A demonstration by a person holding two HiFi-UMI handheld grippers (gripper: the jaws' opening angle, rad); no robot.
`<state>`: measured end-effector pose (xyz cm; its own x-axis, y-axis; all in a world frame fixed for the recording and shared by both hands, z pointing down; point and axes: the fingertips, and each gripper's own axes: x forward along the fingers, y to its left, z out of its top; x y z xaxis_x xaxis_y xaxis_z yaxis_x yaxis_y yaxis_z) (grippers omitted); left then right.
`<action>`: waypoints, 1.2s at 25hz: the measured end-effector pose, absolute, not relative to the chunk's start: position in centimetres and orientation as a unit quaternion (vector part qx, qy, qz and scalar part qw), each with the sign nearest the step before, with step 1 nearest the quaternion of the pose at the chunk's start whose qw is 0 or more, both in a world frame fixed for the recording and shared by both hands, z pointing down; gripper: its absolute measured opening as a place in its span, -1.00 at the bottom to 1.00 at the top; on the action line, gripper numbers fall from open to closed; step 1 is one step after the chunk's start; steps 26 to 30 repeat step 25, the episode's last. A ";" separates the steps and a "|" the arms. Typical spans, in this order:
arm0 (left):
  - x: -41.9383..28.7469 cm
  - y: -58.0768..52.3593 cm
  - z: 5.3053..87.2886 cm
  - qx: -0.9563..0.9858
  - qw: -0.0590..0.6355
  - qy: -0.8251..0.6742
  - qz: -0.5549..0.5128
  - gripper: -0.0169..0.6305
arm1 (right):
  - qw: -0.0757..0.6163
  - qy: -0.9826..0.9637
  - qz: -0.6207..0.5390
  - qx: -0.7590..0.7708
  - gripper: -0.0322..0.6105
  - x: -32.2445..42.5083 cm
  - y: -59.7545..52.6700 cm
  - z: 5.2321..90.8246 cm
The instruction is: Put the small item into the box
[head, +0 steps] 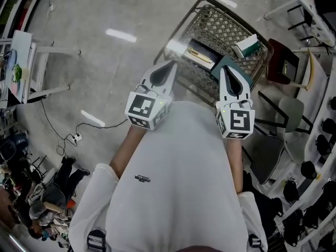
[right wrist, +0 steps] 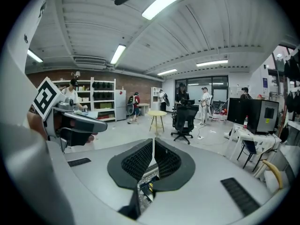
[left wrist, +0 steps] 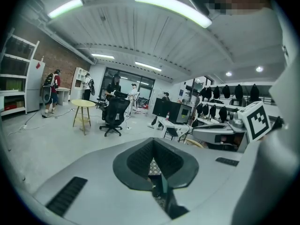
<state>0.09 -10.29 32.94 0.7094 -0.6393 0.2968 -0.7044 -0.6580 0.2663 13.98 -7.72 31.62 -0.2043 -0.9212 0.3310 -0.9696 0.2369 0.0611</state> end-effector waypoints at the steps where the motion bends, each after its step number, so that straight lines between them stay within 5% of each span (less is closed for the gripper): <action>1: 0.1 -10.2 33.0 0.906 0.184 -0.370 0.089 -0.94 | 0.150 -0.771 0.082 0.613 -0.87 14.0 -7.6 31.7; 30: -0.8 -9.0 32.6 0.903 0.181 -0.380 0.089 -0.94 | 0.140 -0.776 0.085 0.609 -0.87 13.0 -6.6 31.7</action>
